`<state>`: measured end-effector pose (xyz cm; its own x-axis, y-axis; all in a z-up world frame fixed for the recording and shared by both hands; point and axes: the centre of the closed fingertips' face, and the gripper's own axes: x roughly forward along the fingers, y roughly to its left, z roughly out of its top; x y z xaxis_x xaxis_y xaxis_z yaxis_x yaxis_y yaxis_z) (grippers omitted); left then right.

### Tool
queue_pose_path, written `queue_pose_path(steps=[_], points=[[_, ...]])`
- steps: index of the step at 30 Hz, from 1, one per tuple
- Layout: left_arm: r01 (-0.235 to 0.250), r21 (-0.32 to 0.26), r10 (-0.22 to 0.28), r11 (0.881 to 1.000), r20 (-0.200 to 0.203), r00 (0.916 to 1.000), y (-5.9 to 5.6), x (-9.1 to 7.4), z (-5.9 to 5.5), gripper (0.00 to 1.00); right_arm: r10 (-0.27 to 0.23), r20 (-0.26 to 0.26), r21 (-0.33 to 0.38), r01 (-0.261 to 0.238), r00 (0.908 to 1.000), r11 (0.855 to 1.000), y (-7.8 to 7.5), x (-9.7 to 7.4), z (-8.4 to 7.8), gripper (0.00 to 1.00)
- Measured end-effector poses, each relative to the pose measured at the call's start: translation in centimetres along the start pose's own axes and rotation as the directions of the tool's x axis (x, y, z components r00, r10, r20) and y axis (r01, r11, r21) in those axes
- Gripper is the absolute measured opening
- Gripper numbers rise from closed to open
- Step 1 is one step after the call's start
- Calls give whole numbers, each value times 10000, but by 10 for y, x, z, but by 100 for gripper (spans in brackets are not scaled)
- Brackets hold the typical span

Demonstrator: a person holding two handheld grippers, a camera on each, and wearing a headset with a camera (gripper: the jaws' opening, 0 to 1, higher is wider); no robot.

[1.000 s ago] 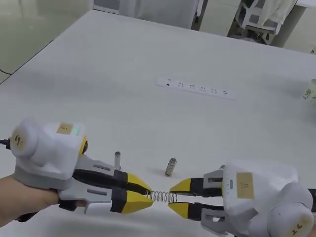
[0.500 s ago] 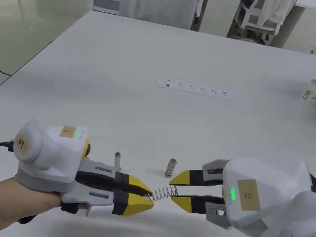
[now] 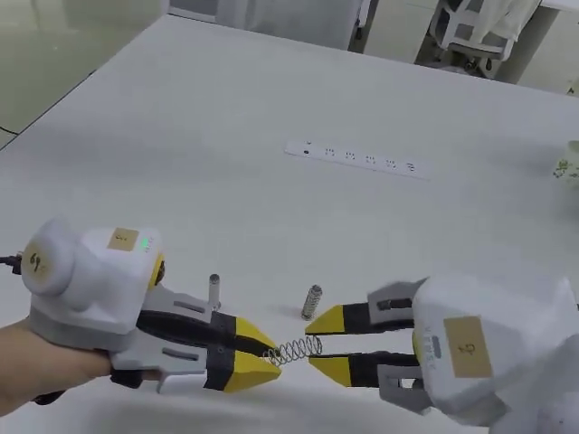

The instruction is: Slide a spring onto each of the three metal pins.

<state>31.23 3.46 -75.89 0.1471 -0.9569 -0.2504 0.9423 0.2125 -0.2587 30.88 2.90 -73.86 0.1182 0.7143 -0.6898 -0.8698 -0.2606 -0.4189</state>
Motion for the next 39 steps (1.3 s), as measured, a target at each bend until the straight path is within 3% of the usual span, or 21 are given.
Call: queue_pose_path(steps=[4,7,9,14,29,39], points=[[81,76,-81,9999,89,9999,-2,0,2,1,108,706,789,-163,9974,9967,-3,-3,11,8],[5,132,-7,9999,176,9998,0,0,4,1,87,771,917,-157,9970,9957,-7,-3,11,8],[-2,130,0,9999,185,9998,0,0,5,1,43,1132,1397,-202,9936,9900,-7,-2,16,8],[-102,222,97,9997,231,9997,1,1,6,1,-125,1456,1899,-155,9893,9817,-11,-1,20,9],[-273,428,258,9987,350,9991,0,2,10,1,-827,1778,2182,427,9806,9750,-20,3,34,9],[-355,523,338,9980,335,9989,1,-1,9,1,-971,1968,2301,503,9756,9719,-22,6,40,8]])
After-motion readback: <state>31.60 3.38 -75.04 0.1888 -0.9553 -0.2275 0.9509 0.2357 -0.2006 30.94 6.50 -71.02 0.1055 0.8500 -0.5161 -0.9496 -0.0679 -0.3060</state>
